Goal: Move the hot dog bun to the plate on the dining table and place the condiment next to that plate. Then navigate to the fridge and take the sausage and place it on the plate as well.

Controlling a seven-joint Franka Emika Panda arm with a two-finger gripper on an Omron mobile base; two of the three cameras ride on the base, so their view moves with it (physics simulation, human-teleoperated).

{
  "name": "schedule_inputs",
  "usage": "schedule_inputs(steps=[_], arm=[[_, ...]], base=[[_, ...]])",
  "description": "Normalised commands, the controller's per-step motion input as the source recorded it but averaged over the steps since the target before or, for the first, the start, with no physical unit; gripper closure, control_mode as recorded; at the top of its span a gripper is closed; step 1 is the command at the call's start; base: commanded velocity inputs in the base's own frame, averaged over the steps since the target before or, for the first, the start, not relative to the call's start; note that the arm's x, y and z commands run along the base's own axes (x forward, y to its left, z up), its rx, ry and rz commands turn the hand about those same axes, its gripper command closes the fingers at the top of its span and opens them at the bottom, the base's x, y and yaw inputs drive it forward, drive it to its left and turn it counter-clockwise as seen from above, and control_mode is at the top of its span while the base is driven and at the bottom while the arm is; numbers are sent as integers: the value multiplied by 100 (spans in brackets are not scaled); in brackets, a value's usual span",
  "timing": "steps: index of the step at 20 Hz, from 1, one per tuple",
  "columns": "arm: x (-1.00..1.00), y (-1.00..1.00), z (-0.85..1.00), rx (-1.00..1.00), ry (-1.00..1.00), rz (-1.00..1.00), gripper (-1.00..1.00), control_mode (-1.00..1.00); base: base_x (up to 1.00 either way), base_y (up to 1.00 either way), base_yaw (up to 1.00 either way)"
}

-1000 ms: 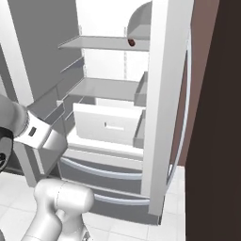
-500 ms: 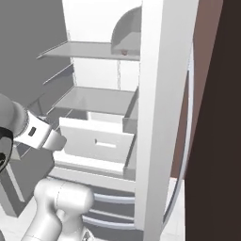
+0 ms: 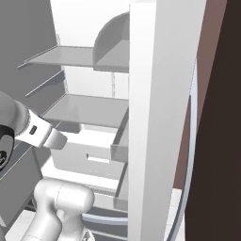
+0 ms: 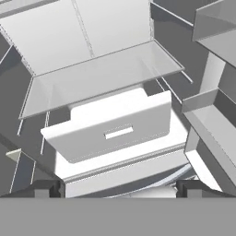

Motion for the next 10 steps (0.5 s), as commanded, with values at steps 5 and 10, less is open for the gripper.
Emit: schedule_inputs(steps=[5,10], arm=[[0,0,0,0,0,0,-100,100],[25,-7,10,0,0,0,-100,-100]], base=[[75,-14,-3],[43,-9,-2]])
